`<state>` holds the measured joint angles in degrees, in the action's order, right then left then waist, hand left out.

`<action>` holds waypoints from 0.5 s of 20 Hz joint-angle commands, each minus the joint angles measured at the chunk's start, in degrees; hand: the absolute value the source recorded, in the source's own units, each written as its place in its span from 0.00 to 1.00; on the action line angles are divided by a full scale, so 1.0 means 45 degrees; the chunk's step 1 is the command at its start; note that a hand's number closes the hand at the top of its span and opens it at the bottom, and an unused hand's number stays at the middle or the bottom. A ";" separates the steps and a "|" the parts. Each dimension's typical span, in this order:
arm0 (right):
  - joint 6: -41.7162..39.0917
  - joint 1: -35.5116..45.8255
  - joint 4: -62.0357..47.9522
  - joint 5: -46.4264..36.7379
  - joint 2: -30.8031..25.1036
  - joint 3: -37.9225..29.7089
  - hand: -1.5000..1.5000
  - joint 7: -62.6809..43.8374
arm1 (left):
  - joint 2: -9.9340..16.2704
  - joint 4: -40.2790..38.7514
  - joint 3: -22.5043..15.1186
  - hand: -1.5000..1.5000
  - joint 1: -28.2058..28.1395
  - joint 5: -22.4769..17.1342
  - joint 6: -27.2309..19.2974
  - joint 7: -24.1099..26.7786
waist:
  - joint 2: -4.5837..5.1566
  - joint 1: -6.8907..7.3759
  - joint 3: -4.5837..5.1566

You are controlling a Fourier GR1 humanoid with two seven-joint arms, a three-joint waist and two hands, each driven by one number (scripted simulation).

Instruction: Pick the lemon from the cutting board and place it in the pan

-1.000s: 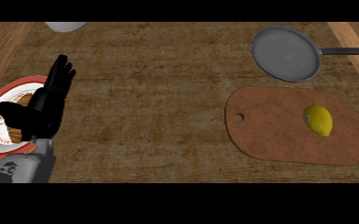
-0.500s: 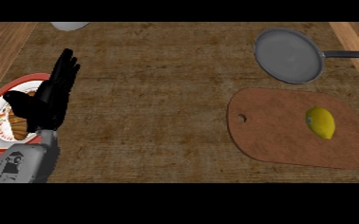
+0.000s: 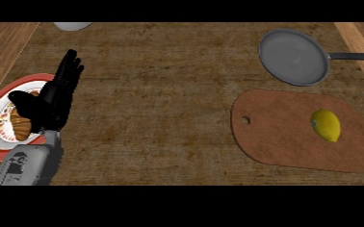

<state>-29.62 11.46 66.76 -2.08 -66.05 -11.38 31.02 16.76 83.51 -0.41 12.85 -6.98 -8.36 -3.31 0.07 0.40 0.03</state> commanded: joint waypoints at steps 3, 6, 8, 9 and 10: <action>-0.1394 0.0387 0.1310 0.0181 0.0616 0.0281 0.00 -0.0944 | -0.0202 0.0560 0.0119 0.50 -0.0512 0.0187 -0.0030 -0.0111 | -0.0046 -0.0081 0.0000; -0.1822 0.0535 0.1740 0.0400 0.1288 0.0676 0.00 -0.1397 | 0.0036 -0.0474 0.0575 0.50 -0.0235 -0.0093 0.0628 0.0620 | -0.0018 -0.0085 0.0003; -0.2169 0.0521 0.2652 0.0597 0.1301 0.0483 0.00 -0.2146 | -0.0555 0.0726 -0.0005 0.50 -0.0699 0.0372 -0.0059 -0.0106 | -0.0049 -0.0096 0.0000; -0.1836 0.0392 0.3157 0.0341 0.1658 0.0446 0.00 -0.2609 | -0.0215 -0.0149 0.0564 0.50 0.0045 0.0164 0.0272 -0.0117 | -0.0034 -0.0142 0.0001; -0.1796 0.0216 0.3294 0.0223 0.1942 0.0467 0.00 -0.2769 | -0.0697 -0.0589 0.0246 0.50 -0.0127 0.0541 0.0052 0.0541 | -0.0028 -0.0152 0.0001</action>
<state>-36.66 13.60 76.87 -0.68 -60.11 -9.25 22.06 15.13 83.27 0.71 11.93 -5.76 -7.93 -2.55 -0.06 -0.03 0.04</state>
